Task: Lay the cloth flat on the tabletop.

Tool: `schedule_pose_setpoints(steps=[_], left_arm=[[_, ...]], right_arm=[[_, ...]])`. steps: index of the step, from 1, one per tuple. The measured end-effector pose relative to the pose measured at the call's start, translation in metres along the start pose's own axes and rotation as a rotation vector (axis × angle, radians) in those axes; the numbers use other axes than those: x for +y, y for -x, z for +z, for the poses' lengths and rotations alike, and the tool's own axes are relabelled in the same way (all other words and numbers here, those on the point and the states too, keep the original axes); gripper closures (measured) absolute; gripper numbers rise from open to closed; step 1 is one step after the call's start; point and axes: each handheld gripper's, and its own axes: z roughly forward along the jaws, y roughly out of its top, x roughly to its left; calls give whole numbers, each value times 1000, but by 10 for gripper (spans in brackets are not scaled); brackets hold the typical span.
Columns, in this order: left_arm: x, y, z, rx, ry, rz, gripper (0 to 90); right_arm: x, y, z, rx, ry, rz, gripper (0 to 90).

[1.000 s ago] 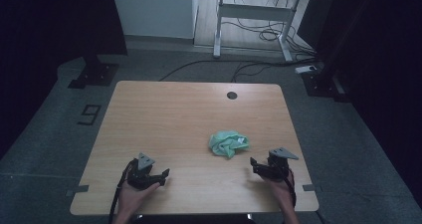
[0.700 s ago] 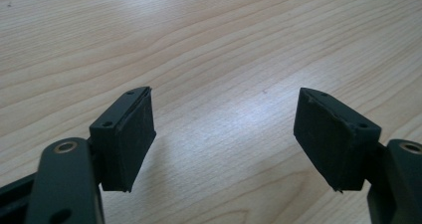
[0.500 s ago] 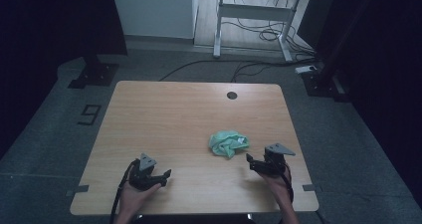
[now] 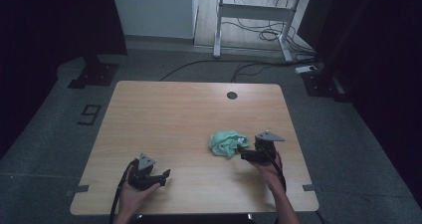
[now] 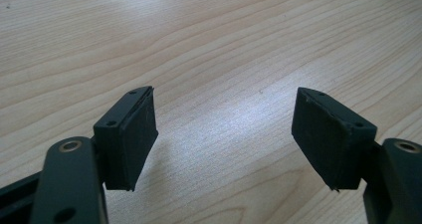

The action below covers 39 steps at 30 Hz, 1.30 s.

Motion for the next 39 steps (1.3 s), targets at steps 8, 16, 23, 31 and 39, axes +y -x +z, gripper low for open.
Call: schedule_pose_setpoints(steps=[8, 16, 23, 31, 39], left_arm=[[0, -1, 0, -1, -1, -2, 261], [-1, -2, 0, -3, -3, -3, 261], [-1, -2, 0, -3, -4, -3, 262], [-1, -1, 3, -2, -12, 2, 262], [-2, 0, 3, -1, -14, 6, 264]], right_arm=[[16, -4, 16, 9, -1, 4, 158], [17, -7, 47, -10, -58, -2, 139], [14, -6, 59, -13, -91, 11, 136], [5, -5, 71, 23, -142, 9, 218], [2, -8, 71, 56, -144, -37, 548]])
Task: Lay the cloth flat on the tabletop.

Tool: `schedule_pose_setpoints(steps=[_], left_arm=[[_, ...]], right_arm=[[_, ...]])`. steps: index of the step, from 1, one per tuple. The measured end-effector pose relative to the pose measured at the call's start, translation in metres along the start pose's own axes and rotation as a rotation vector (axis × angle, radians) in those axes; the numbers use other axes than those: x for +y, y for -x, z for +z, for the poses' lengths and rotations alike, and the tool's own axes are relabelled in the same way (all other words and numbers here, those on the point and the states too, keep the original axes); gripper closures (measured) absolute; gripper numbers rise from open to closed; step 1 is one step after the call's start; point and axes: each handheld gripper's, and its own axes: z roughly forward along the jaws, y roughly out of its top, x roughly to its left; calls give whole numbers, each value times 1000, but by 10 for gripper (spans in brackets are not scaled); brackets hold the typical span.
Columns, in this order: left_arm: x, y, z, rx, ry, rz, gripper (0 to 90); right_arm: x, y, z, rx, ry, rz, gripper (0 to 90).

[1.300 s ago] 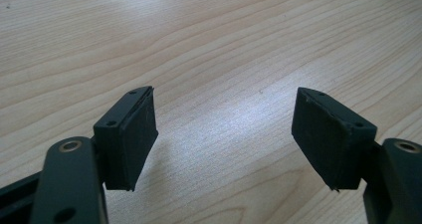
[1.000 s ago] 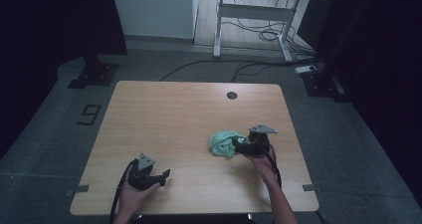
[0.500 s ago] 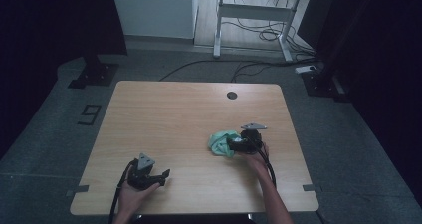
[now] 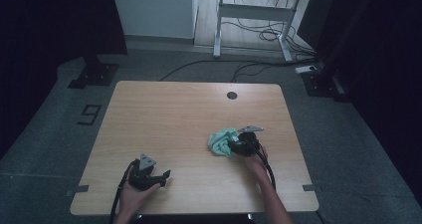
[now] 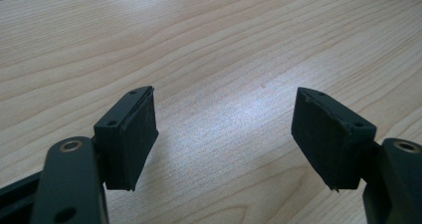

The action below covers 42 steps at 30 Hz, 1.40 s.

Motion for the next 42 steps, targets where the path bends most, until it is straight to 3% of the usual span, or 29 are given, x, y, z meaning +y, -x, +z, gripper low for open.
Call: schedule_pose_setpoints(steps=[4, 5, 13, 23, 26, 38, 42], left_arm=[[0, 0, 0, -1, 1, 0, 265], [0, -1, -1, 1, 1, 0, 265], [0, -2, -1, 4, 3, -4, 266], [0, -3, -2, 5, 10, -7, 267], [0, -3, -3, 7, 12, -8, 268], [1, -2, -3, 0, 14, -8, 269], [1, -3, -4, 0, 19, -7, 269]], right_arm=[[0, -2, 0, -1, -1, -15, 622], [0, -2, 1, 12, 4, -20, 677], [0, -2, -2, 59, 30, -5, 765], [5, -11, -21, 174, 123, -5, 786], [5, -15, -33, 229, 179, -1, 790], [5, -25, -58, 320, 279, 14, 792], [4, -35, -71, 357, 315, 15, 792]])
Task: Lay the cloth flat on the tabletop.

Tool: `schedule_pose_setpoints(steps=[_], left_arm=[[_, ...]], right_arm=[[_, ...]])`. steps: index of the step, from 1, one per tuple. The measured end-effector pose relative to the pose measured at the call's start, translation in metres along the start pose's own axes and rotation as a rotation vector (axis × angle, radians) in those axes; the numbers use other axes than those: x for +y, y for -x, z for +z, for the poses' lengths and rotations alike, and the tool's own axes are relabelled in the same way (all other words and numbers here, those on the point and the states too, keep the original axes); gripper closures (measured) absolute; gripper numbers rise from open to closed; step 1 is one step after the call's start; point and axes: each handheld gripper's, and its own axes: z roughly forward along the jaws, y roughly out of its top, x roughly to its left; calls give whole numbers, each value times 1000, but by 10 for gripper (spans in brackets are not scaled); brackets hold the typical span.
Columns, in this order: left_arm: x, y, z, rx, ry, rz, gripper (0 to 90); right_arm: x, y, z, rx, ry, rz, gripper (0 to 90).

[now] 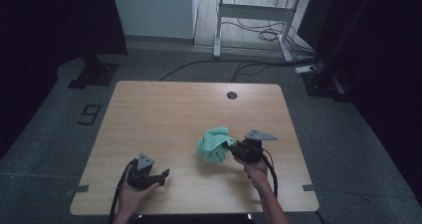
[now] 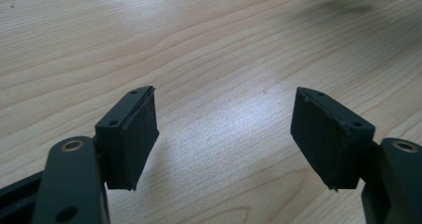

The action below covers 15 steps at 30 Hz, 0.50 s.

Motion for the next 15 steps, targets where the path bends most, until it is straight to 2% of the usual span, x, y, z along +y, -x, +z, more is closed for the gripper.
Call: schedule_pose_setpoints(steps=[4, 8, 9, 10, 13, 15], left_arm=[[1, 1, -1, -3, 4, 1, 270], [2, 3, -3, -5, 12, 7, 270], [2, 3, -3, -5, 12, 7, 270], [3, 4, -4, -7, 15, 11, 270], [3, 5, -4, -9, 17, 14, 270], [4, 7, -4, -11, 21, 17, 270]], right_arm=[[0, -12, -6, 35, 28, 10, 792], [0, -31, -10, 55, 30, -21, 792], [0, -31, -10, 55, 30, -21, 792], [0, -39, -11, 65, 29, -40, 791], [-2, -48, -10, 84, 23, -58, 790], [-4, -52, -8, 79, 6, -69, 790]])
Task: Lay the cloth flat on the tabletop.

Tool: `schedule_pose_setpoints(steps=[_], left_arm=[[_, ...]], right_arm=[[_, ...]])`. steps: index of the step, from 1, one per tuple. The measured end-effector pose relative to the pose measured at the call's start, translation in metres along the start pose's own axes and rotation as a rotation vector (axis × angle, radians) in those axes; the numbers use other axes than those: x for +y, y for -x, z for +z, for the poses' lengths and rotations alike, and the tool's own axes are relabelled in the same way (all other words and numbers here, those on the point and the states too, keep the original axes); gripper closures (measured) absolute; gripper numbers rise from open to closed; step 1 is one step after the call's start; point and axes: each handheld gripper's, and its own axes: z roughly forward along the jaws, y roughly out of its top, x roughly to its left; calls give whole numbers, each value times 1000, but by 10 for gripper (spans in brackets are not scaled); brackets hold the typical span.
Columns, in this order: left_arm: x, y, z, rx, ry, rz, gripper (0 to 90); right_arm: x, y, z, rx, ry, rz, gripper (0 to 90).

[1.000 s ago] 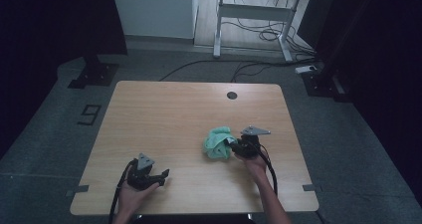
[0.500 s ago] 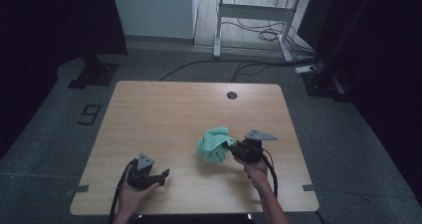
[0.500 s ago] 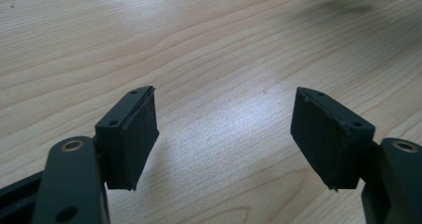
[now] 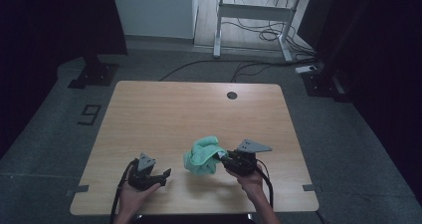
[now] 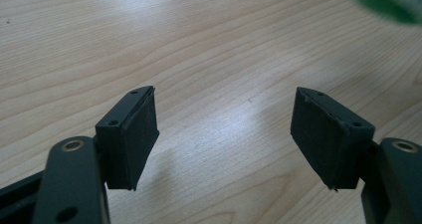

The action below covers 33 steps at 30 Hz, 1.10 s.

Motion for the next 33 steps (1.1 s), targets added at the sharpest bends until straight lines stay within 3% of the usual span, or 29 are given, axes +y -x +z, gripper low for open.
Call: schedule_pose_setpoints(steps=[14, 25, 33], left_arm=[[6, 14, -6, -50, 34, 22, 271], [11, 37, -7, -145, 50, 64, 269], [11, 45, 7, -155, 29, 73, 310]], right_arm=[[-33, 6, 32, -28, -129, 41, 783], [-37, 8, 42, -54, -152, 59, 776], [-36, 1, 43, -25, -151, 45, 773]])
